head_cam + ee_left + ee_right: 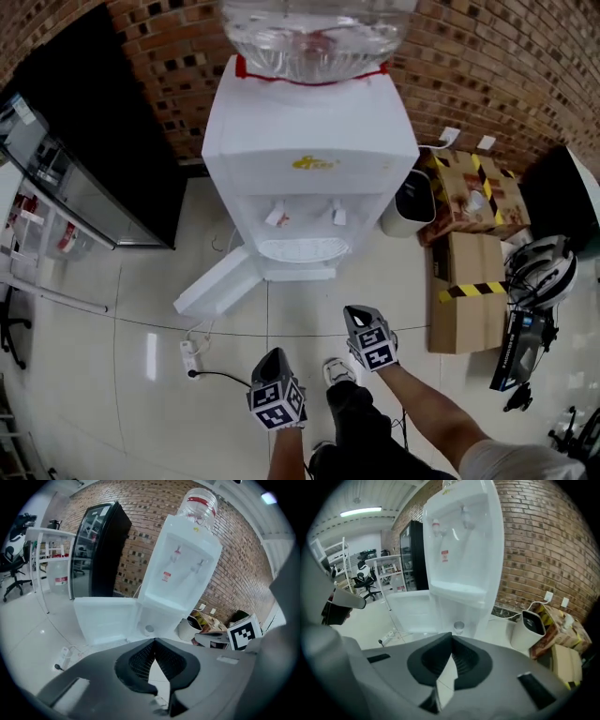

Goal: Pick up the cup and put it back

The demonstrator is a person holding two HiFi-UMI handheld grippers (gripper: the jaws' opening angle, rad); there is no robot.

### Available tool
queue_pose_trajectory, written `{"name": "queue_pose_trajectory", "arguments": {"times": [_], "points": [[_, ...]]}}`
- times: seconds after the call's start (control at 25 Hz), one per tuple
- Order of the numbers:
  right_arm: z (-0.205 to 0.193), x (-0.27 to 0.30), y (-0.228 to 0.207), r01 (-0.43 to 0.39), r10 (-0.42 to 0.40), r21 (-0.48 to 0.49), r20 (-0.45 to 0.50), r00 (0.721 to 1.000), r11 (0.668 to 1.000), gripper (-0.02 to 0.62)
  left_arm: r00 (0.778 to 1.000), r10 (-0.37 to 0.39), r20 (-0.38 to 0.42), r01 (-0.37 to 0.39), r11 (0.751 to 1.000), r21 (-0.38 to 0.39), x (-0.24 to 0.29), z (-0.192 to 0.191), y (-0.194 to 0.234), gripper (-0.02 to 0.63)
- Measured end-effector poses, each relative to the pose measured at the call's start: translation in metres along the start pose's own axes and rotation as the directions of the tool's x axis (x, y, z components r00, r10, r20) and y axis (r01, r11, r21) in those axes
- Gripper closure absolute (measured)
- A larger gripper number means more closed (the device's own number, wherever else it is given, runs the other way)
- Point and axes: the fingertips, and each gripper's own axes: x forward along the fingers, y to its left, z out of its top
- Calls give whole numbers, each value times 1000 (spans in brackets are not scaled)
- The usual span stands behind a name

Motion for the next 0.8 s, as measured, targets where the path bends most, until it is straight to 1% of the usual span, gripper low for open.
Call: {"name": "queue_pose_trajectory", "arguments": {"times": [0.2,0.36,0.44,0.56,0.68,0.8], "points": [[46,-118,9,-4,3,-8,-60,998,1000,592,999,3,-34,-4,999,-38,-102,21,-36,603],[94,-212,18,-11,11,-6,-47,999,1000,592,999,-16,-30,15,999,-36,-191,46,-71,603],[118,-257,23,-7,7,-5,-23,1000,1000,592,1000,-28,-11,28,999,-22,-232,62,-87,603],[142,-318,29,1,-2,16,6,1000,1000,592,999,-43,32,43,999,1,-285,85,-108,603],[156,-369,39,-5,4,37,43,999,999,588,996,-61,70,59,998,26,-327,109,-125,603],[161,-409,56,-28,27,16,71,997,999,588,990,-83,111,77,995,57,-364,126,-142,603]]}}
